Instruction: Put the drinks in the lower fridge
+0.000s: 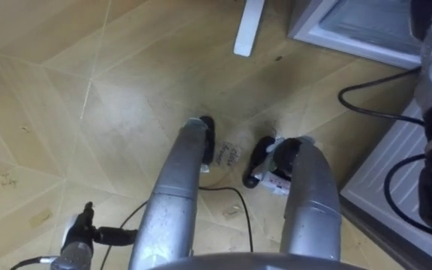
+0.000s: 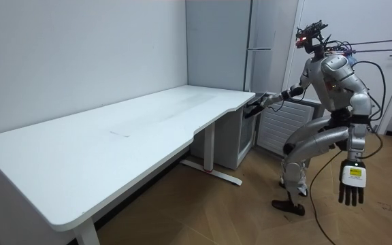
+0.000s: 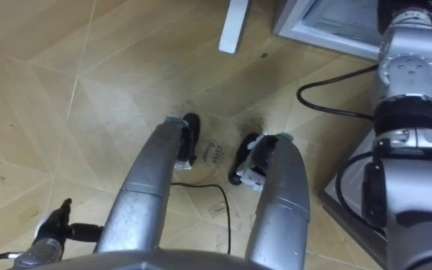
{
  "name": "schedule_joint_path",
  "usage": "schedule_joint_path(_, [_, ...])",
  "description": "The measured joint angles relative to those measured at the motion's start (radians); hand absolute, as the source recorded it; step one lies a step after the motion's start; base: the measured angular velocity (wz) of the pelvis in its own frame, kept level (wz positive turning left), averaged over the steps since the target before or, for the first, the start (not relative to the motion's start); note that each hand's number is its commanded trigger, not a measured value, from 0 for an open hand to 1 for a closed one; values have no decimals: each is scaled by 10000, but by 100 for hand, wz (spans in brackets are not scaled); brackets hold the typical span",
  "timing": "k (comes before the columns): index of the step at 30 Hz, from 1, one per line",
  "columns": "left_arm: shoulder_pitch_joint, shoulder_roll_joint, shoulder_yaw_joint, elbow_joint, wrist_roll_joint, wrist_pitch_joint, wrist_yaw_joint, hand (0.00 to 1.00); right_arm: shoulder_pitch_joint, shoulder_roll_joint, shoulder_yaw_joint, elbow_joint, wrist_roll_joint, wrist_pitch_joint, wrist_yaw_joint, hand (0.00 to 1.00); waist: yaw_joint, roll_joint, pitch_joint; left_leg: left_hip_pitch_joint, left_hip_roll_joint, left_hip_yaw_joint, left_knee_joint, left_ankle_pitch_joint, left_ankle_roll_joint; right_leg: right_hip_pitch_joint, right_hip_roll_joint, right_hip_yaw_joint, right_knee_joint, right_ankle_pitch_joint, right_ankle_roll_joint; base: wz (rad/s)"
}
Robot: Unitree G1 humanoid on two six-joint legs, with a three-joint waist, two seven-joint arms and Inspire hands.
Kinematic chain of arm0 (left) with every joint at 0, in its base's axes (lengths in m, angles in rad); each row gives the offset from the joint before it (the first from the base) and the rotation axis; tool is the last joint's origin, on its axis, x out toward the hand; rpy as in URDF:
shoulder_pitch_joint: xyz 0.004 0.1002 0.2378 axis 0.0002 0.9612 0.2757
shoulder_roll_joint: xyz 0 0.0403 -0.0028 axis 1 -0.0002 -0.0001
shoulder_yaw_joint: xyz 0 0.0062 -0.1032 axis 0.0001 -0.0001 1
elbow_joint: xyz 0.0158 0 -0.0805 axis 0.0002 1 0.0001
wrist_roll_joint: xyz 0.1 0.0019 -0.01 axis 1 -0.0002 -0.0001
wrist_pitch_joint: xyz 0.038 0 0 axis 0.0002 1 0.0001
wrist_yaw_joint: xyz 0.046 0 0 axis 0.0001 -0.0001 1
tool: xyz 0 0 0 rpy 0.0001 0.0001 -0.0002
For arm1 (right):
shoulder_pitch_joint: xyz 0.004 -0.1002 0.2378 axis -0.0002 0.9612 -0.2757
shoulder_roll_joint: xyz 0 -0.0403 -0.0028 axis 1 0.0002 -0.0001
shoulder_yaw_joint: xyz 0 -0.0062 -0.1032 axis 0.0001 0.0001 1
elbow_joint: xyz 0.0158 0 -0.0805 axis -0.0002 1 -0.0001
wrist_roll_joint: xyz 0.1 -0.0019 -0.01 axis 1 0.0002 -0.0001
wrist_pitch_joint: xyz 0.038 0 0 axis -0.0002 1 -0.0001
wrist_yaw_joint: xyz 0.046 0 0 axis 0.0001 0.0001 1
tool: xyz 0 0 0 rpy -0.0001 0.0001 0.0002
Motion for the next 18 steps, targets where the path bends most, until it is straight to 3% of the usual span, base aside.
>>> schedule_joint_path(6, [21,13,-25,4,3,-41,-215,0,17,1,255,-307,0,-101,-455,0,23,24,-9,129,18,24,-2,-2,-3,94,21,-7,10,22,-24,0])
schedule_joint_path(11, [252,80,-24,-366,190,20,-417,0,59,-17,262,104,-1,-309,-433,0,379,77,-30,473,-1,-3,-160,3,-22,397,27,-21,-77,0,-61,1])
schedule_joint_path(16, [508,315,-318,-666,219,204,-818,0,62,-31,282,1335,-7,-72,483,0,484,83,-32,1081,6,-146,-756,123,-169,1058,92,-240,-632,43,-148,9])
schedule_joint_path(18, [558,461,-613,-562,173,248,-1040,0,173,-101,819,2443,-305,192,1298,0,531,148,-10,1642,76,-286,-1055,171,-226,1735,190,-468,-1018,53,-155,9])
